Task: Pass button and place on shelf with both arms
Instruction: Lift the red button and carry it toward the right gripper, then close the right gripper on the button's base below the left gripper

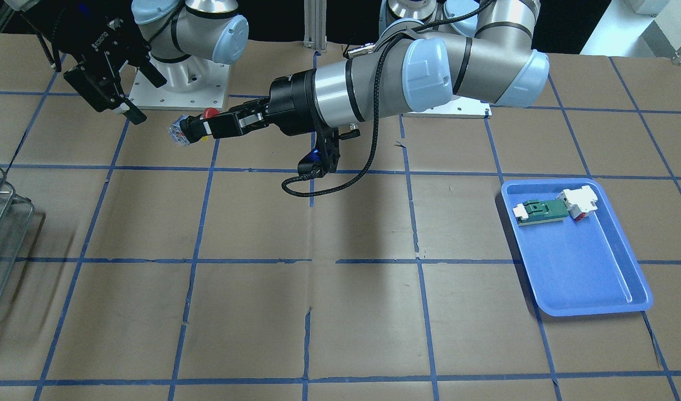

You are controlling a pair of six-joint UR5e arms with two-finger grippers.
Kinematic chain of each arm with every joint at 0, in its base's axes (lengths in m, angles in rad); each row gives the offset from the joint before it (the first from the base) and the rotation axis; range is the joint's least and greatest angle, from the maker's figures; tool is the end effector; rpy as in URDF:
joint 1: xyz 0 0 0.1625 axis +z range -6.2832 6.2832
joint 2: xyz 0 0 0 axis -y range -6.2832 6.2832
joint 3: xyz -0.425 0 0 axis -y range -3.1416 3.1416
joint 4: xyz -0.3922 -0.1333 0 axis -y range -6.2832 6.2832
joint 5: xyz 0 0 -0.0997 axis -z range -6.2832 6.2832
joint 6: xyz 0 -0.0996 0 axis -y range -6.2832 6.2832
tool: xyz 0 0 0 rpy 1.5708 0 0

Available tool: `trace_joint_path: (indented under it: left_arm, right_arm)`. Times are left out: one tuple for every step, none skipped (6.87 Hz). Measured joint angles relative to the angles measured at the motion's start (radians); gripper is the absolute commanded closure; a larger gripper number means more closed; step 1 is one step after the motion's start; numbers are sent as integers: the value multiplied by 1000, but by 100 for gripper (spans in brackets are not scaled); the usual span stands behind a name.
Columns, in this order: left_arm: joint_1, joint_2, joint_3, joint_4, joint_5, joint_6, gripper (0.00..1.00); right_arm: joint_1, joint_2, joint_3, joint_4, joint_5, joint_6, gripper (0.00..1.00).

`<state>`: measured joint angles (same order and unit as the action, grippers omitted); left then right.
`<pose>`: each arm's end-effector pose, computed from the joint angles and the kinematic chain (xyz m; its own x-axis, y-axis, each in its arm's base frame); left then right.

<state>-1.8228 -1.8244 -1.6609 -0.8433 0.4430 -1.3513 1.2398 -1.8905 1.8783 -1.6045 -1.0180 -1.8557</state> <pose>-0.3619 -0.5102 0.4395 -0.2977 -0.7818 0.5479 -0.2725 0.6196 0.7361 0.0579 -0.4027 0.4906 -0.0831 -0.9780 0.1915 -0.8712 -0.0220 -0.4905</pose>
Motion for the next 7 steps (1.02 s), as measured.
trace_joint_path:
  left_arm:
    - [-2, 2, 12, 2, -3, -10, 100]
    - [-2, 3, 17, 6, -10, -14, 100]
    - [-2, 2, 17, 11, -19, -15, 100]
    - [-4, 4, 17, 13, -27, -15, 100]
    - [-7, 9, 17, 14, -35, -15, 100]
    - [-8, 10, 17, 15, -38, -16, 100]
    - [-8, 10, 16, 16, -40, -15, 100]
  right_arm:
    - [-2, -17, 7, -19, 3, 14, 0]
    - [-1, -28, -18, -22, 9, 41, 0]
    - [0, -33, -50, -25, 26, 74, 0]
    - [2, -37, -67, -32, 61, 100, 0]
    - [3, -41, -68, -47, 85, 117, 0]
    - [4, -41, -65, -68, 95, 124, 0]
    - [6, -39, -57, -84, 98, 127, 0]
